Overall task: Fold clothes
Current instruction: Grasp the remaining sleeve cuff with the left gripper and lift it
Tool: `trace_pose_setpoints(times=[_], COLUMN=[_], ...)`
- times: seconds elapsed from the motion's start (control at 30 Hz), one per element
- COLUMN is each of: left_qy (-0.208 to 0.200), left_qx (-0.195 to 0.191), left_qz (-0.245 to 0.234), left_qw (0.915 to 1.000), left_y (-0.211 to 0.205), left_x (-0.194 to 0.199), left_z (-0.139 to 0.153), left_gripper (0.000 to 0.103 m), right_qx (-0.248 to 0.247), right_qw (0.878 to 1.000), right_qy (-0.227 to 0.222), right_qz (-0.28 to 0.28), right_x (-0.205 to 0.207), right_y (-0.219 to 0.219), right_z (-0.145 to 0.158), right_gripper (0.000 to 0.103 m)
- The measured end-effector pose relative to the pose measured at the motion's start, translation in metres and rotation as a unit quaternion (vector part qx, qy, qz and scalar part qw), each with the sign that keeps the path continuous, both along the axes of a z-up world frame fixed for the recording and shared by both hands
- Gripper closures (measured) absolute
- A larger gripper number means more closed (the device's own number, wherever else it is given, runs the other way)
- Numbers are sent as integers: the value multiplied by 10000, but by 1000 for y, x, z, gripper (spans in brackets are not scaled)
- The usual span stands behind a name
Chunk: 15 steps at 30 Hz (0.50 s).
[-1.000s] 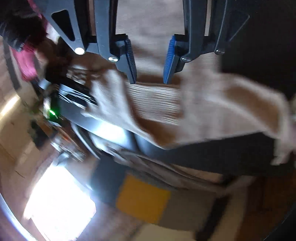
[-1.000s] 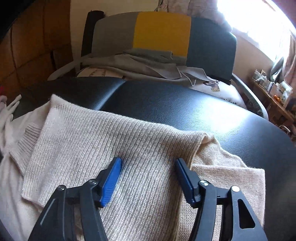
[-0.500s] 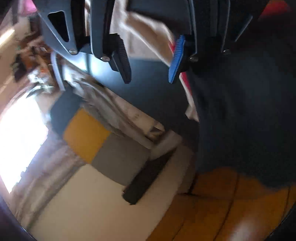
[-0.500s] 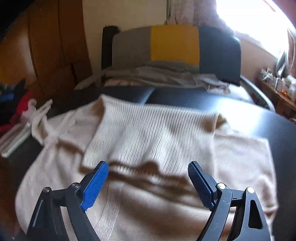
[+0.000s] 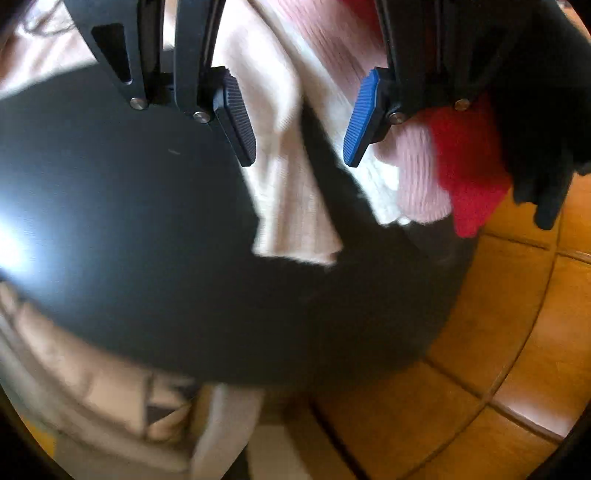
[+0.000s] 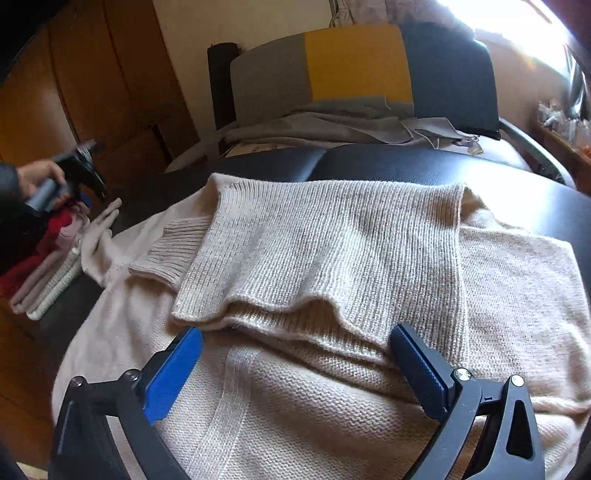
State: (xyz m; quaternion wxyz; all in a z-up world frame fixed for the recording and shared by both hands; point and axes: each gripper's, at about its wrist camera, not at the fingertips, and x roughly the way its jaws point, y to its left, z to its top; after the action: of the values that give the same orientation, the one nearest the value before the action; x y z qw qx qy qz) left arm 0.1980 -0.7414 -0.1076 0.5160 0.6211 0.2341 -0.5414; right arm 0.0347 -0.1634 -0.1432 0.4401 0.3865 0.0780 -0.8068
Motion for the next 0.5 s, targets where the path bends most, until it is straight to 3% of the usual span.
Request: trace_pose_setpoints(times=[0.17, 0.33, 0.37, 0.4, 0.5], left_qy=[-141, -57, 40, 218, 1022], left_qx=[81, 160, 201, 270, 319], left_qz=[19, -8, -41, -84, -248], left_qw=[9999, 9999, 9998, 9994, 9939], left_y=[-9, -9, -9, -7, 1], left_x=[-5, -10, -10, -10, -11], left_z=[-22, -29, -28, -27, -16], left_gripper=[53, 62, 73, 92, 99], right_qx=[-243, -274, -270, -259, -221], right_qw=[9995, 9994, 9994, 9995, 9996], right_qy=[-182, -204, -201, -194, -170], right_qz=[5, 11, 12, 13, 14], right_x=[-3, -3, -3, -3, -2], right_y=[6, 6, 6, 6, 6], right_z=[0, 1, 1, 1, 1], right_gripper=[0, 0, 0, 0, 0])
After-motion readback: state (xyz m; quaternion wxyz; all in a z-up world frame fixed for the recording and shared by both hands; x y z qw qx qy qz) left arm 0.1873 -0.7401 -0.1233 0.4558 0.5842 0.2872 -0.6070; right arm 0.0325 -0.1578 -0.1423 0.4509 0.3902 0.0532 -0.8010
